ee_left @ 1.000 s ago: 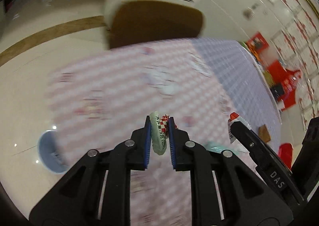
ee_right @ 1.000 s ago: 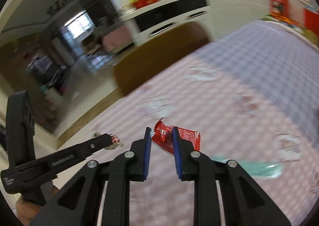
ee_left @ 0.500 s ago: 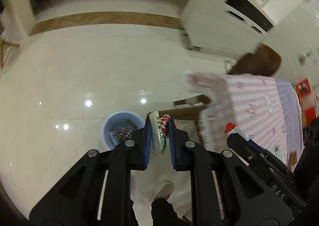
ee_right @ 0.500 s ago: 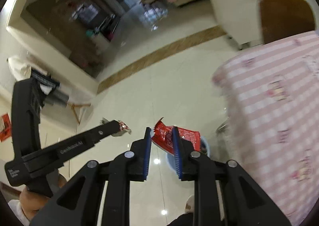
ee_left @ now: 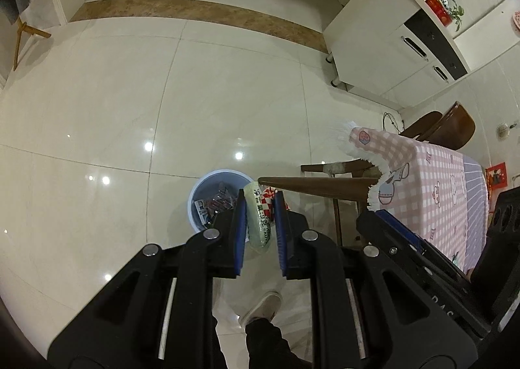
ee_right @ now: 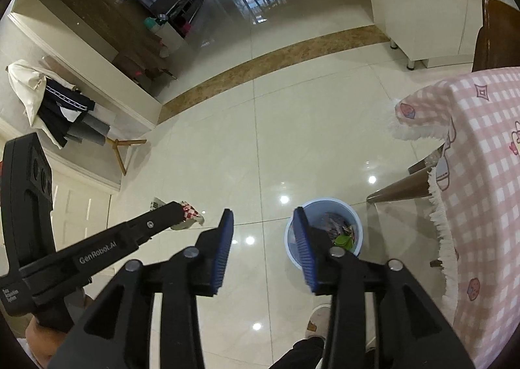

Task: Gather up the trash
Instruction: 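Carry the candy bar and red wrapper over the blue bucket and open both tools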

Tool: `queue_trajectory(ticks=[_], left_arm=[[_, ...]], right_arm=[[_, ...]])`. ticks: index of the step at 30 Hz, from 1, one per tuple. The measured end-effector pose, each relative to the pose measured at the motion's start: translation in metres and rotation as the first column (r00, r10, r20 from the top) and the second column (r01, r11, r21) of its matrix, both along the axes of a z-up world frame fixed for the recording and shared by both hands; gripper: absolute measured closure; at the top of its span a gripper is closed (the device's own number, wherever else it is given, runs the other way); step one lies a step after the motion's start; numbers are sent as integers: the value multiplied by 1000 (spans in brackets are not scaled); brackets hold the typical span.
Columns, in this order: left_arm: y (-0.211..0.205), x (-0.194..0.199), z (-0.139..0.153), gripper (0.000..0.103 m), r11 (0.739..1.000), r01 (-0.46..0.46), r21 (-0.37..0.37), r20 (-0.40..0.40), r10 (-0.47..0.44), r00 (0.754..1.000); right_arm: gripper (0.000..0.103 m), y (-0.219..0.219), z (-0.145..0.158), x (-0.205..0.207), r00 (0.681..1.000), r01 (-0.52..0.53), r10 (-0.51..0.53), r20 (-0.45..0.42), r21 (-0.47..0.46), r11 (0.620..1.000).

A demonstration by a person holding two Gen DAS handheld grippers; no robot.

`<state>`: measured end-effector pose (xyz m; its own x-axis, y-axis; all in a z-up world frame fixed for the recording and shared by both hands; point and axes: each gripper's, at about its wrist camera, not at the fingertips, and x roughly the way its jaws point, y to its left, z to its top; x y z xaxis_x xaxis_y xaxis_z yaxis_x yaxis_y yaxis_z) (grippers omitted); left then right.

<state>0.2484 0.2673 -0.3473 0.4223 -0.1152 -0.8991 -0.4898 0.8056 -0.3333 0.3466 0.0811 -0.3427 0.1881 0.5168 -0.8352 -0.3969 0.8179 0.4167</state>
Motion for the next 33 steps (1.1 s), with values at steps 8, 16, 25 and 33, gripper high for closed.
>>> queue_trajectory(ticks=[8, 16, 25, 33], left_arm=[[-6, 9, -4, 87, 999, 33, -17, -15, -34, 999], [-19, 26, -2, 87, 996, 88, -19, -22, -89, 996], [-33, 45, -5, 86, 994, 105, -33, -43, -106, 993], [-39, 56, -9, 78, 995, 92, -29, -83, -94, 992]], right_arm=[[64, 0, 2, 0, 1000, 26, -26, 12, -26, 999], [60, -17, 4, 7, 998, 62, -62, 19, -39, 997], [57, -40, 7, 13, 994, 110, -109, 19, -41, 993], [57, -55, 9, 16, 991, 133, -133, 16, -40, 990]])
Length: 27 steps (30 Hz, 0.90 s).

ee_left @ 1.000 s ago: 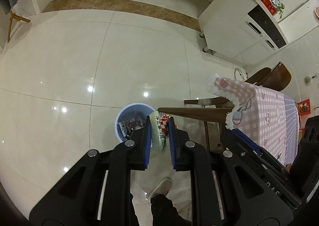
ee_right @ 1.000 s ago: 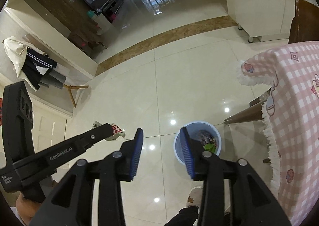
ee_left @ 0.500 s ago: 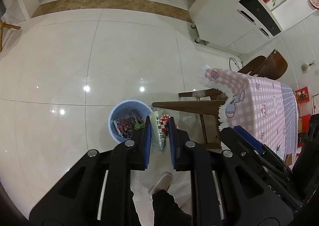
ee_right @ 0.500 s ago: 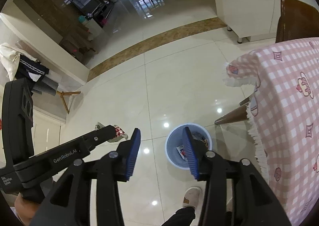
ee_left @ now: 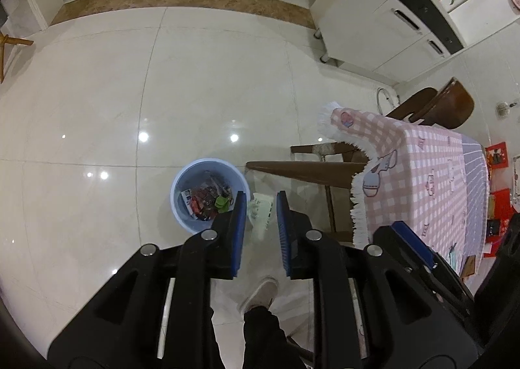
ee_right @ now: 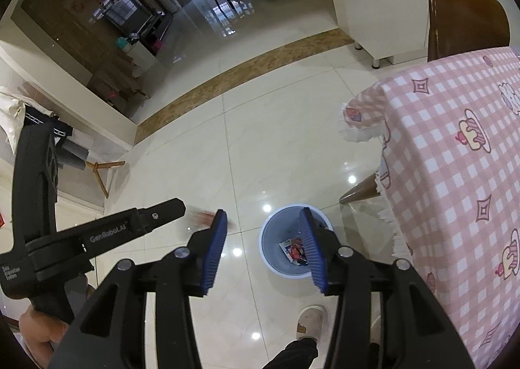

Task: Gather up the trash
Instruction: 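Carry the candy bar and red wrapper over the blue bucket and open both tools, then move both open tools back over the table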

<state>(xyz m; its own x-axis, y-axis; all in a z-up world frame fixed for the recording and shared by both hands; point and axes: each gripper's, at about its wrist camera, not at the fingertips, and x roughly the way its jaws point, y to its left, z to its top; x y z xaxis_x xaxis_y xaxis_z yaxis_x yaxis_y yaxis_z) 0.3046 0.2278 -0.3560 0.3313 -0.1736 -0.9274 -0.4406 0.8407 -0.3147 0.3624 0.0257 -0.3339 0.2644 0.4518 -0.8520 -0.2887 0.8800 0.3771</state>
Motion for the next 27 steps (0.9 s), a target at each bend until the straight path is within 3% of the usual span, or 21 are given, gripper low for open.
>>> queue_trajectory(ticks=[1, 2, 3, 12, 19, 23, 27], left_arm=[[-1, 1, -2, 73, 1000, 1, -7, -14, -1, 1000], [-1, 1, -4, 57, 1000, -1, -13, -20, 0, 1000], [-2, 1, -4, 52, 1000, -7, -15, -18, 7, 1000], [-25, 5, 9, 52, 999, 18, 38, -9, -17, 1000], [-97, 23, 39, 51, 979, 175, 107, 64, -183, 981], [-169, 37, 53, 46, 925, 351, 148, 117, -369, 922], [-265, 51, 62, 44, 830, 539, 146, 175, -558, 811]], right_arm=[[57, -2, 0, 0, 1000, 3, -3, 0, 0, 1000], [57, -3, 0, 0, 1000, 5, -5, 0, 0, 1000], [57, -6, 0, 0, 1000, 8, -8, 0, 1, 1000], [57, -29, 4, 0, 999, 51, -51, 2, 12, 999], [57, -91, 20, -2, 988, 146, -147, 39, 23, 989], [56, -165, 38, -9, 962, 259, -259, 89, 10, 966], [52, -250, 51, -22, 912, 394, -390, 128, -12, 919]])
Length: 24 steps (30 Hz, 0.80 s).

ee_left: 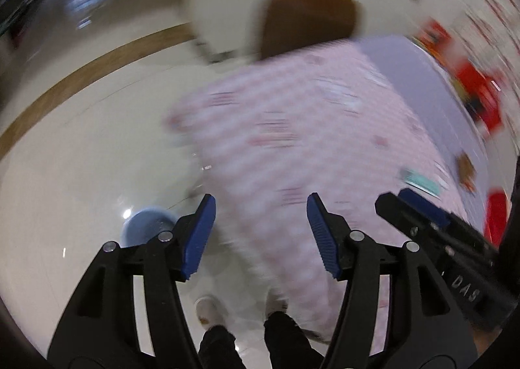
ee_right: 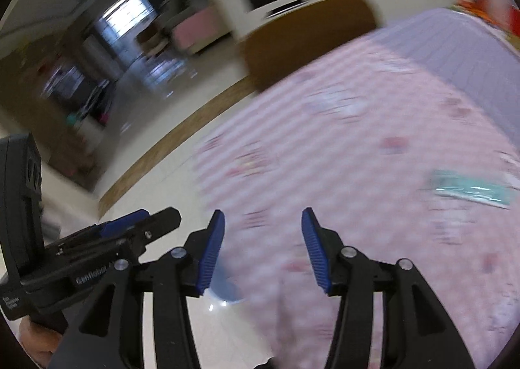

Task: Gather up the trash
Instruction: 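Move both open tools back over the table, then grasp the teal strip package with the left tool while the right tool grasps the red cardboard box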

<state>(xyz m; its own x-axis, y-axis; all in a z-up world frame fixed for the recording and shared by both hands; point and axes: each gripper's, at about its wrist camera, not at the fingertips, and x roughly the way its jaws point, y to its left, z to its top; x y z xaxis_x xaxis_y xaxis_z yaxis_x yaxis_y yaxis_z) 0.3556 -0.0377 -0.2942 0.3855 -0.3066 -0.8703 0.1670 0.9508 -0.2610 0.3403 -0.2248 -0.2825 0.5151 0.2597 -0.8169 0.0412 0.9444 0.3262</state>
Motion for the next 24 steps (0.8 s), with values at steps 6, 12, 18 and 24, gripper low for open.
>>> queue_trajectory(ticks=[6, 12, 18, 24], left_arm=[[-157, 0, -6, 38, 929, 369, 23, 74, -369, 926], [-277, -16, -36, 38, 759, 619, 202, 119, -647, 753], [-324, -10, -55, 38, 674, 674, 303, 110, -727, 677], [-340, -1, -64, 38, 625, 716, 312, 87, -769, 633]], right_arm=[[49, -148, 5, -40, 969, 245, -244, 25, -80, 966], [49, -242, -14, -67, 927, 373, -376, -17, -84, 924], [49, -285, -38, -79, 906, 418, -420, -55, -47, 907], [49, -297, -50, -77, 904, 422, -421, -78, -6, 907]])
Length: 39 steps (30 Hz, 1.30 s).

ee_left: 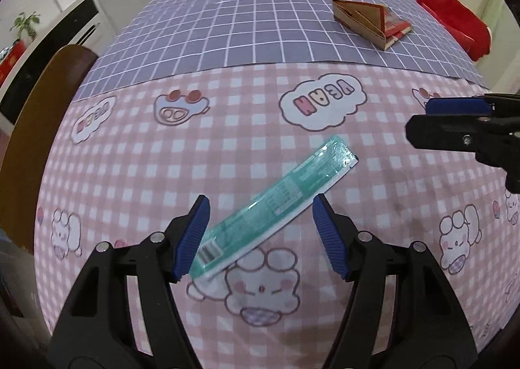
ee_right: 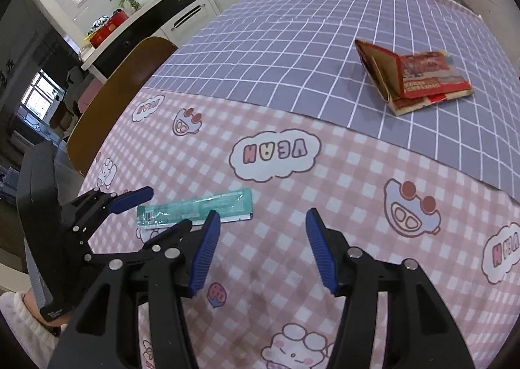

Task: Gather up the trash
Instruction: 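Grasp the teal strip package with the left tool while the right tool grasps the red cardboard box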

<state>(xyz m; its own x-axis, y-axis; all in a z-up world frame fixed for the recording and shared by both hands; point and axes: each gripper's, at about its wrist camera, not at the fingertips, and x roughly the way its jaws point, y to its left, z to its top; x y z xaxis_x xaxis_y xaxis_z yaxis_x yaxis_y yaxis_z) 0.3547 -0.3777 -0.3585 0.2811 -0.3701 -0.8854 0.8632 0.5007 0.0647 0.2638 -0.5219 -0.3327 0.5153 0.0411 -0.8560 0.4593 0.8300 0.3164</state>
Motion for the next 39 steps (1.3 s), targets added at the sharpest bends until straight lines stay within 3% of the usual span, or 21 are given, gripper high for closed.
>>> queue_trajectory(ticks=[8, 10, 14, 23, 28, 34, 39], left_arm=[[-7, 2, -13, 39, 1000, 0, 24, -23, 0, 1000], [-6, 6, -13, 47, 1000, -19, 3, -70, 19, 997], [-7, 7, -13, 70, 1000, -23, 3, -84, 23, 996], [-3, 23, -8, 87, 990, -137, -17, -179, 132, 975], [-3, 33, -2, 95, 966, -252, -64, -272, 226, 935], [-12, 41, 10, 95, 926, -351, -140, -329, 291, 898], [-27, 51, 18, 95, 881, -444, -163, -324, 377, 868]], right_arm=[[49, -11, -6, 6, 1000, 18, -18, 1, 14, 1000], [49, -14, -8, 6, 1000, 25, -25, 1, 17, 1000], [49, -18, -9, 8, 999, 36, -36, 1, 20, 999], [48, -25, -9, 16, 999, 35, -35, 12, 19, 999], [49, -37, -8, 19, 998, 52, -52, 24, -1, 999], [48, -69, -4, 16, 989, 137, -134, 55, -62, 989], [44, -97, -2, 23, 980, 197, -184, 79, -206, 959]])
